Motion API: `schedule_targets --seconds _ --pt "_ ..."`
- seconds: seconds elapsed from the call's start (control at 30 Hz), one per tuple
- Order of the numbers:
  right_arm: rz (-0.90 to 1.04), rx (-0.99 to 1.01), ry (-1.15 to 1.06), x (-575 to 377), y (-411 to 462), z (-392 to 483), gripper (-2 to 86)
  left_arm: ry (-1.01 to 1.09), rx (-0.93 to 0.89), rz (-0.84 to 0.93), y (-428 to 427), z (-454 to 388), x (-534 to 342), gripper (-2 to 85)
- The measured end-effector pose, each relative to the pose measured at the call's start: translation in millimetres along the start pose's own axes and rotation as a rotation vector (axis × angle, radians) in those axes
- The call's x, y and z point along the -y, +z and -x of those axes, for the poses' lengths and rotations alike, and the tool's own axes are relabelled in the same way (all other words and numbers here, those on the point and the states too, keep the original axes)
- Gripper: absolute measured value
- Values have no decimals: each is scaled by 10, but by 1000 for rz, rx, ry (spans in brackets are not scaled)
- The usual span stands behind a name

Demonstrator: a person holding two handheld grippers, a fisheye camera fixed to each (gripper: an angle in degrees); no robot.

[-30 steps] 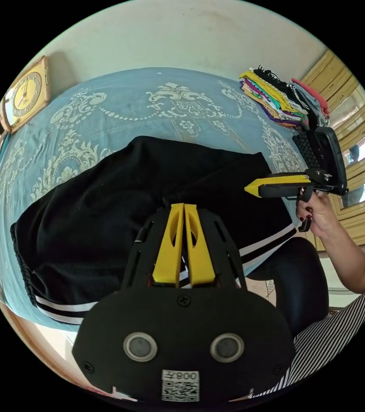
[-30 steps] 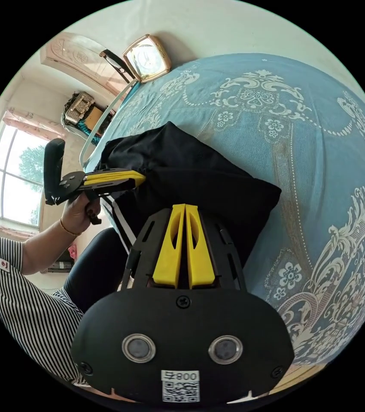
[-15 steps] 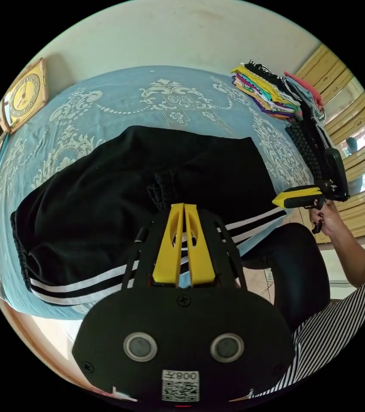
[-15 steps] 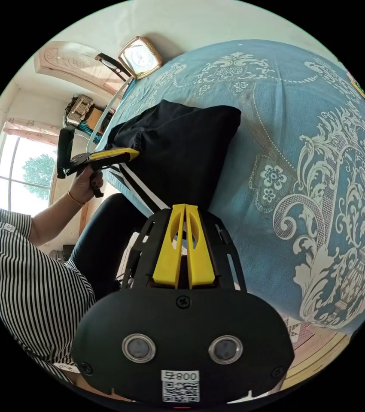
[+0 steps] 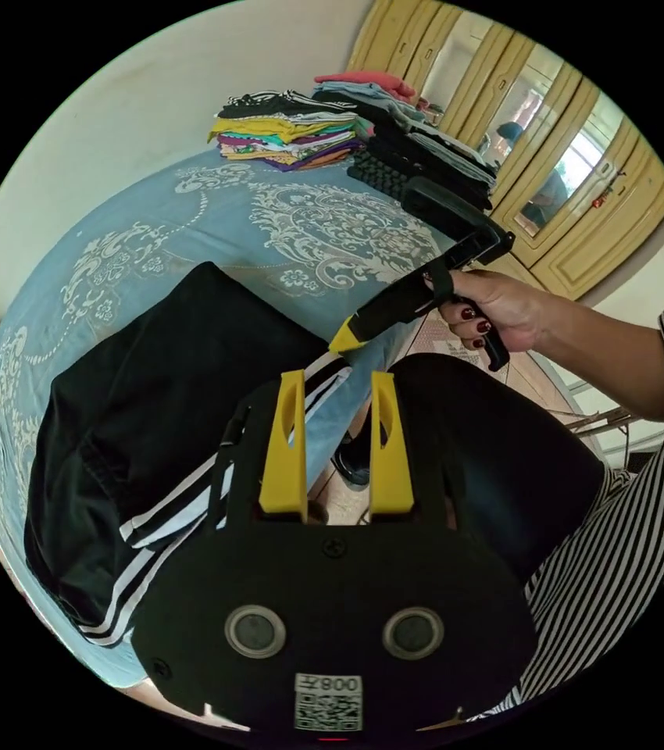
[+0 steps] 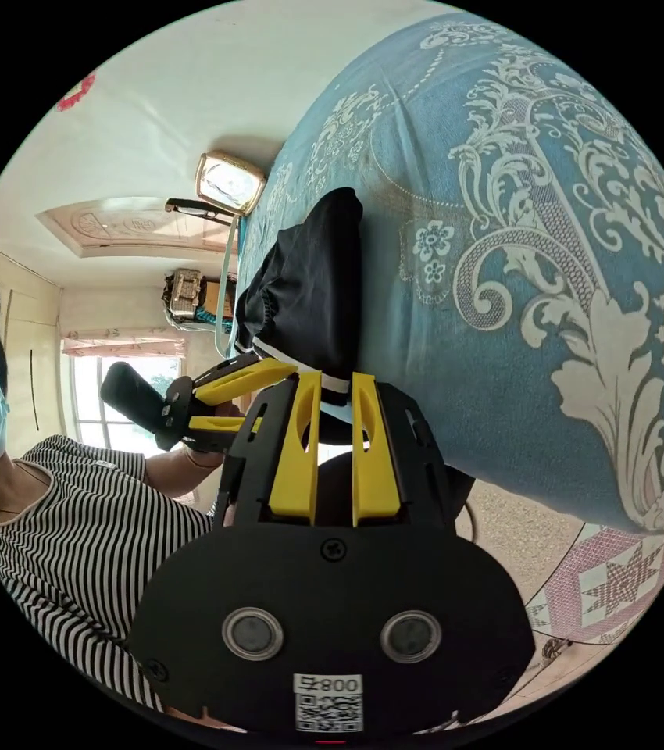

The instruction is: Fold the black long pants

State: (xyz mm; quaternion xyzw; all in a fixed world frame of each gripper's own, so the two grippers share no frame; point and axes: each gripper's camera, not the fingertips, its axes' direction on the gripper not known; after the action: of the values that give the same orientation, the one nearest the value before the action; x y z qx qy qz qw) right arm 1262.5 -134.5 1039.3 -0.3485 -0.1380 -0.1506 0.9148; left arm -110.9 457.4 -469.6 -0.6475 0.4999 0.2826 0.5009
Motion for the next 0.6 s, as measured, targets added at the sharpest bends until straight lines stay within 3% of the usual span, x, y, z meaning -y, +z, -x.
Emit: schedule_targets --seconds 0.17,0.33,0.47,0.6 --pt "30 69 20 35 5 -110 70 83 137 92 364 -376 109 122" --pt "46 187 0 102 -65 -136 69 36 213 84 446 -526 138 78" --pt "47 180 -29 169 -130 -103 62 -7 177 38 378 -544 101 58" --pt "-69 112 -7 361 -306 -173 89 -17 169 11 311 -607 65 54"
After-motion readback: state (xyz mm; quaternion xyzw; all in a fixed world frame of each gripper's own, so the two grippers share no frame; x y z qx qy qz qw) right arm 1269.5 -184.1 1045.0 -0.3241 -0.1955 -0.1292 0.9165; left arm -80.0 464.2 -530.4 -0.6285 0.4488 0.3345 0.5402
